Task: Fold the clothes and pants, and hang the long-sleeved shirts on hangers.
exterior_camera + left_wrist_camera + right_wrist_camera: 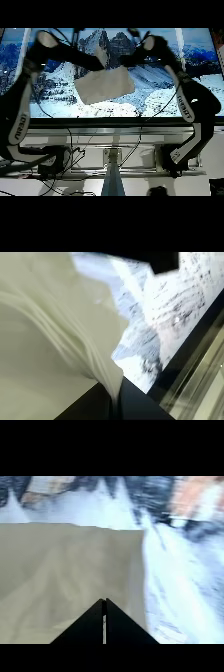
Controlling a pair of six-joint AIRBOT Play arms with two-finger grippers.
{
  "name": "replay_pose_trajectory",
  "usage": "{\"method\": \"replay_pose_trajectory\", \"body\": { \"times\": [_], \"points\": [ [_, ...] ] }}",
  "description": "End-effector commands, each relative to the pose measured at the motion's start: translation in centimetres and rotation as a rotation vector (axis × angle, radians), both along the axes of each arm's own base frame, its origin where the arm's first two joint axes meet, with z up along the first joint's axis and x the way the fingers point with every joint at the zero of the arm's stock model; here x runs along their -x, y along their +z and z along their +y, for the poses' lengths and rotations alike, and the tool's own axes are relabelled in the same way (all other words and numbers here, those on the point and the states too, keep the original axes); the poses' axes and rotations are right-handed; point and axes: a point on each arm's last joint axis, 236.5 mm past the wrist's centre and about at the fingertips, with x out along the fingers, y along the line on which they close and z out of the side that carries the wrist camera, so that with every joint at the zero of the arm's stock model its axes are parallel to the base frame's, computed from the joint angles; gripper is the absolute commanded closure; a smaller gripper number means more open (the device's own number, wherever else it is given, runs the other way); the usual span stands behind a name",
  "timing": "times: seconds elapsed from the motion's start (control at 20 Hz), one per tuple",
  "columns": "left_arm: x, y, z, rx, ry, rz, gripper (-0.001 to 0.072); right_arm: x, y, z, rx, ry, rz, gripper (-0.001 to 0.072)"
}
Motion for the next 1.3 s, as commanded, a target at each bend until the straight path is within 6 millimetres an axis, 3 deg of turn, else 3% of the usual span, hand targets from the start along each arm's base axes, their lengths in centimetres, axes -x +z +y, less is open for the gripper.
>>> {"method": "replay_pose_trajectory", "body": {
  "times": [0.0,0.05,0.1,0.15,0.2,0.3,0.45,0.55,0.65,0.8,1.0,1.05,1.15,1.2,1.25],
  "points": [
    [-0.3,-3.5,-8.0,0.046,0.025,-0.047,0.0652,0.4,0.5,-11.8,0.045,-0.091,0.081,0.0698],
    [0.3,-4.3,-9.1,0.040,0.011,-0.050,0.0373,0.9,0.2,-14.0,0.041,-0.125,0.115,0.0691],
    [0.6,-4.9,-9.5,0.030,0.001,-0.049,-0.0013,1.3,-0.1,-15.7,0.037,-0.154,0.138,0.0585],
    [0.7,-5.2,-9.6,0.024,-0.003,-0.048,-0.0003,1.7,-0.4,-16.9,0.027,-0.179,0.159,0.0340],
    [0.5,-5.3,-9.3,0.011,-0.004,-0.057,-0.0003,2.1,-0.9,-17.3,0.009,-0.194,0.181,0.0175],
    [-0.6,-5.2,-7.9,0.005,0.020,-0.057,-0.0002,3.1,-2.4,-16.3,-0.042,-0.163,0.227,0.0162],
    [-2.1,-4.8,-4.3,-0.010,0.051,-0.035,-0.0001,4.4,-4.8,-10.1,-0.250,-0.095,0.303,0.0157],
    [-3.1,-5.4,0.2,-0.120,0.049,-0.064,0.0006,4.9,-6.1,-5.3,-0.360,-0.049,0.322,0.0155],
    [-4.0,-5.9,6.2,-0.292,0.058,-0.100,0.0006,5.0,-8.0,-1.5,-0.357,-0.028,0.310,0.0156],
    [-5.1,-2.9,14.9,-0.416,0.225,-0.101,0.0006,5.5,-9.2,3.5,-0.322,0.035,0.270,0.0157],
    [-5.5,4.2,22.4,-0.397,0.408,-0.201,0.0006,6.8,-9.5,7.8,-0.290,0.112,0.235,0.0172],
    [-5.4,5.4,23.8,-0.395,0.443,-0.223,0.0006,6.9,-9.6,8.3,-0.281,0.123,0.228,0.0243],
    [-5.2,7.0,25.6,-0.393,0.490,-0.249,0.0006,6.9,-9.4,8.9,-0.279,0.130,0.211,0.0548],
    [-5.1,7.4,26.1,-0.393,0.504,-0.255,0.0006,6.7,-9.0,8.8,-0.280,0.128,0.202,0.0623],
    [-5.1,7.5,26.6,-0.394,0.513,-0.255,0.0005,6.2,-8.3,8.5,-0.280,0.126,0.186,0.0633]
  ]
}}
